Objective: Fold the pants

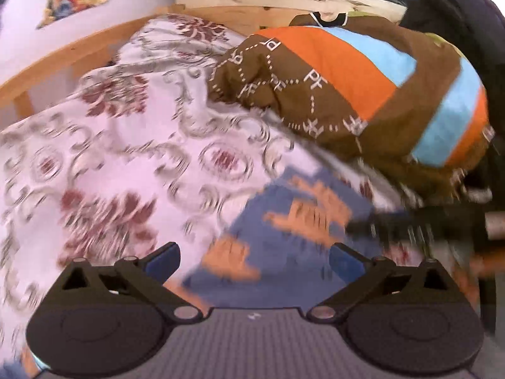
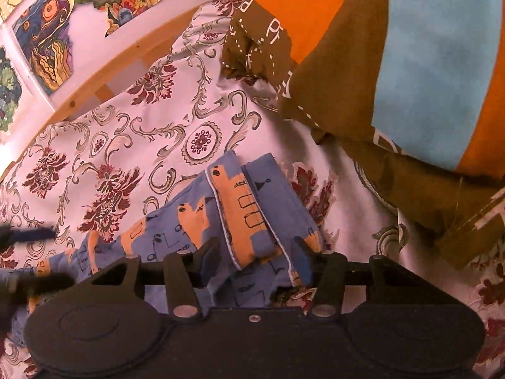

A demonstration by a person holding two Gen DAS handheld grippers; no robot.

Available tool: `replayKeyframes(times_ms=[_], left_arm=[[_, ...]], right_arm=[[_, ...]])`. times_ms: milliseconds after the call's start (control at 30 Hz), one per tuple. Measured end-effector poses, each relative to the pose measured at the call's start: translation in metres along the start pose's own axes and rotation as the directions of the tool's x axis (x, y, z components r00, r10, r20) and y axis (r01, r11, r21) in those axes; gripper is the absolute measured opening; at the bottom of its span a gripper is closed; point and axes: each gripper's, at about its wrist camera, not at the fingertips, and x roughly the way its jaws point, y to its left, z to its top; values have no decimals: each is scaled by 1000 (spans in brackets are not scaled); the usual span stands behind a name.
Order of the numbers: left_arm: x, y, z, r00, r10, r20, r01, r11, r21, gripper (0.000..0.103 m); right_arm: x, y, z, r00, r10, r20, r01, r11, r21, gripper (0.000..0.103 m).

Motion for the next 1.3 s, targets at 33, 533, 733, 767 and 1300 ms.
replayKeyframes(times_ms=[33, 533, 733, 767, 1300], left_arm=[[12, 0, 10, 1000, -10, -3, 10, 1000, 13, 103], [139, -11, 74, 971, -148, -187, 200, 933, 298, 103], [151, -14, 82, 957, -175, -230, 244, 915, 321, 103], [153, -13, 83, 956, -180, -232, 248, 918, 309, 103], [157, -15, 84, 944, -180, -278, 265, 914, 308, 103]], right_arm=[[0, 1, -1, 1000, -3, 4, 3, 1000, 0, 55], [-1, 15, -8, 999, -7, 46, 7, 1000, -3, 79], [-1, 8, -7, 999, 16, 43, -19, 997, 70, 80], [-1, 7, -7, 999, 23, 43, -27, 996, 84, 83], [2, 7, -8, 996, 82, 29, -85, 991, 106, 102]])
